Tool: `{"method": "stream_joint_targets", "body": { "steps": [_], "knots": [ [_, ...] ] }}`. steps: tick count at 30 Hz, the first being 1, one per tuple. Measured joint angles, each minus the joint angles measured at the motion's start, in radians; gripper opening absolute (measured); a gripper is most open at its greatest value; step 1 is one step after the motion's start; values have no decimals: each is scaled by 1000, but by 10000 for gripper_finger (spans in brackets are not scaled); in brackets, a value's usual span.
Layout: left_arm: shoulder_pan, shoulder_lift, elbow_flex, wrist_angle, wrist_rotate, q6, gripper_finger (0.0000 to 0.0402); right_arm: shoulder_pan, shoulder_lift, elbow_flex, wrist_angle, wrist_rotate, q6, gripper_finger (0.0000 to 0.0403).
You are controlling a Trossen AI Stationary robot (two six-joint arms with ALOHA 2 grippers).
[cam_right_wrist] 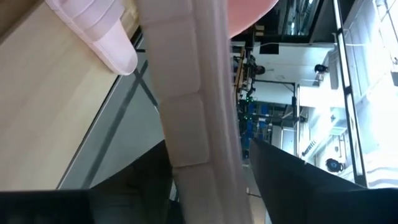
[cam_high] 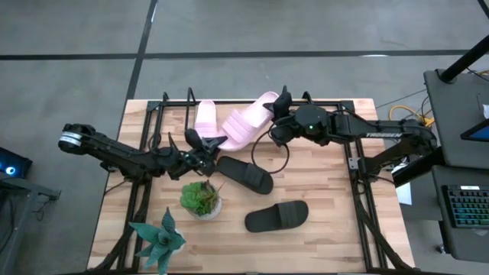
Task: Pick and place slides into the shelf
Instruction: Put the bottom pink slide on the shelf
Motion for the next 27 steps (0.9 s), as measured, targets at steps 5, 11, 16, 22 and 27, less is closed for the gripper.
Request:
{"method": "stream_joint_targets", "body": {
  "steps": [5, 11, 16, 22, 27],
  "knots": [
    [-2, 0, 0, 0, 13, -9, 17, 0, 0, 1, -3, 0, 32, 140],
    [-3, 0, 0, 6, 11, -10, 40, 0, 0, -4, -13, -1, 48, 56],
    [-5, -3, -3, -5, -13, -8, 93, -1, -1, -15, -11, 0, 62, 56],
    [-11, -64, -20, -227, -98, -126, 157, -39, -20, -22, -69, 16, 101, 56],
    [-29, -130, -21, -349, -94, -245, 194, -76, -28, -30, -101, -26, 168, 56]
  ]
}}
